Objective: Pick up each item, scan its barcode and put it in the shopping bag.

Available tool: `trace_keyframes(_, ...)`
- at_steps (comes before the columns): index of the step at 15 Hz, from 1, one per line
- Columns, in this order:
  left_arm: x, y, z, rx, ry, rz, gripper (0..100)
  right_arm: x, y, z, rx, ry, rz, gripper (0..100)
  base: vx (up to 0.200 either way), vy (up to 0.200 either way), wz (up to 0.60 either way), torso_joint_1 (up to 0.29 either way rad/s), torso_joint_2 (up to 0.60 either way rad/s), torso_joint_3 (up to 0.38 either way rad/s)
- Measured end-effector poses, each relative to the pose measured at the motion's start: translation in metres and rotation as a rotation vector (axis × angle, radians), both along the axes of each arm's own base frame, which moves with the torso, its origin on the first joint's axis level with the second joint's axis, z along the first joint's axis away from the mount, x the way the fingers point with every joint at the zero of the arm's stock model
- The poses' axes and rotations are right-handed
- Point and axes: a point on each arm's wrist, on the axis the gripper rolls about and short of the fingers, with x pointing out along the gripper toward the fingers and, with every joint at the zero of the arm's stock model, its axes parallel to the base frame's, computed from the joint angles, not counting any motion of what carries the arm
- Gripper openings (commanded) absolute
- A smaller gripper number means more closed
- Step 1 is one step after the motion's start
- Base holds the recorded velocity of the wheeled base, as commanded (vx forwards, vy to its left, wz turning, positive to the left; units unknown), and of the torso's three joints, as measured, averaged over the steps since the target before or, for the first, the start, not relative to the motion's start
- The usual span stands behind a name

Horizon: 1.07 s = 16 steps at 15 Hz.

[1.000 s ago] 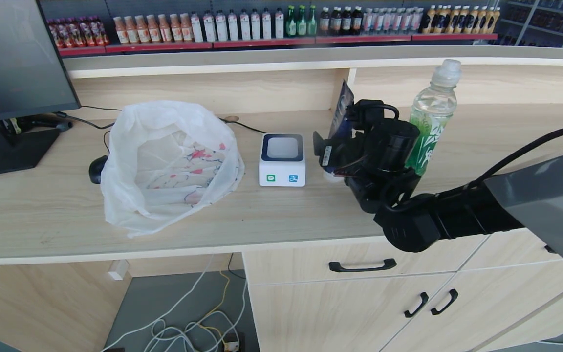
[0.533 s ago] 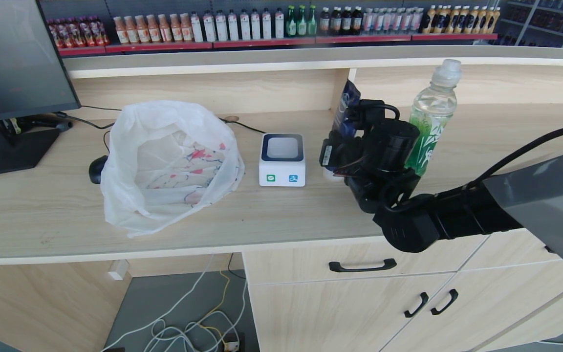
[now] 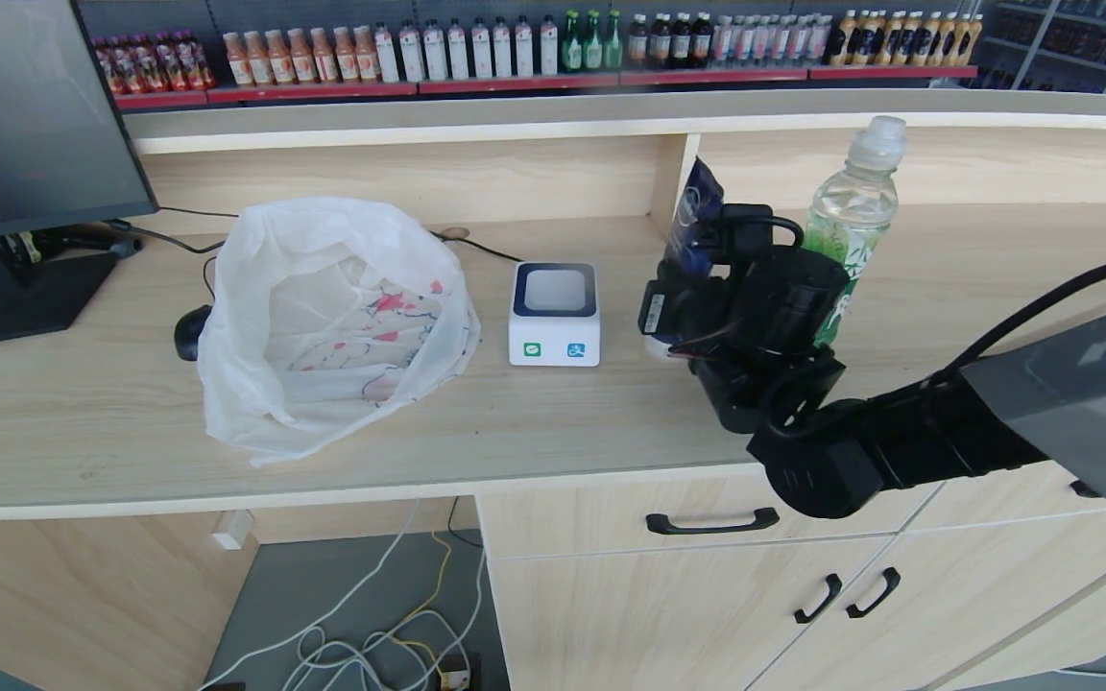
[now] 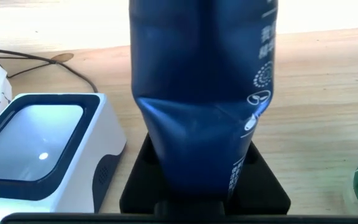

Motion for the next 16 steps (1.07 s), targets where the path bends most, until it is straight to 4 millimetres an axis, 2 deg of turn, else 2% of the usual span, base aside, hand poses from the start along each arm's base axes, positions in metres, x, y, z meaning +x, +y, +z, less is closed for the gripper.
trace_keyframes(3,0.0,0.0,0.0,0.0,0.0,0.0,100,-0.02,-0.008,0.0,-0.009,0.003,0.009,0,0.0,0.0,0.0,0.0,0.0,0.0)
trace_keyframes(7,0.0,0.0,0.0,0.0,0.0,0.0,100,-0.054,-0.002,0.02,-0.034,-0.094,0.059,0,0.0,0.0,0.0,0.0,0.0,0.0)
trace_keyframes(9,0.0,0.0,0.0,0.0,0.0,0.0,100,-0.069,-0.003,0.024,-0.029,-0.117,0.076,0,0.0,0.0,0.0,0.0,0.0,0.0)
trace_keyframes(16,0.0,0.0,0.0,0.0,0.0,0.0,100,-0.149,-0.013,0.006,-0.043,-0.108,0.212,0,0.0,0.0,0.0,0.0,0.0,0.0)
